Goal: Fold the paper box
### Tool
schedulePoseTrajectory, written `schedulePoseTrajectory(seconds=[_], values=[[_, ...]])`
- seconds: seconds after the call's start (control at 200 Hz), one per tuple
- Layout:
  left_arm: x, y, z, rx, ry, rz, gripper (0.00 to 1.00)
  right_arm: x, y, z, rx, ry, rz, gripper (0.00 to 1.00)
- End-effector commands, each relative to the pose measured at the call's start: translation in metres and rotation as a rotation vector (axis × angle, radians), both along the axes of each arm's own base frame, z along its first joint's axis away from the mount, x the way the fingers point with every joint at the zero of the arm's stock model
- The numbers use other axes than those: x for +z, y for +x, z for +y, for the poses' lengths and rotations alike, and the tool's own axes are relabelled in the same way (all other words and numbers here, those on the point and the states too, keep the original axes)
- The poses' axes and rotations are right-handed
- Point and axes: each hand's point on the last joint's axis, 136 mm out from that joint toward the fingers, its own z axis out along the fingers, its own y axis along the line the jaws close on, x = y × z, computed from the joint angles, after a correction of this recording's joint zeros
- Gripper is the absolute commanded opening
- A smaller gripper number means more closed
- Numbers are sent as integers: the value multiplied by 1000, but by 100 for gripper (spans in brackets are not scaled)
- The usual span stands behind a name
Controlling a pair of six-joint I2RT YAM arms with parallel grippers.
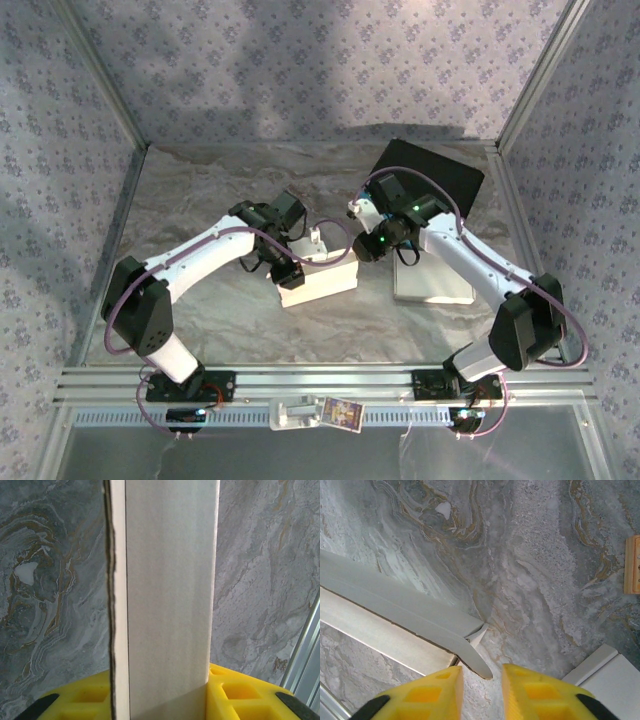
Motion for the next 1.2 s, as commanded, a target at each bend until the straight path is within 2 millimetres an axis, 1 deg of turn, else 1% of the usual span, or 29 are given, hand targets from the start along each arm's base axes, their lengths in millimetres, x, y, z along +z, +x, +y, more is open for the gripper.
schedulePoseTrajectory(seconds=[0.0,0.155,0.37,0.745,0.884,1.199], values=[[-10,-2,4,-12,21,26,35,8,3,7,14,25,-7,23],[-11,-1,3,-11,20,30,35,4,3,6,10,16,3,20],[-11,-1,2,-12,15,33,35,9,4,9,10,22,-6,12],[-10,1,0,-7,11,29,35,14,0,14,2,38,10,0],[-9,3,-2,4,5,27,35,17,0,17,-59,67,42,0],[-10,7,-2,19,7,16,34,12,-2,24,-226,149,115,0]])
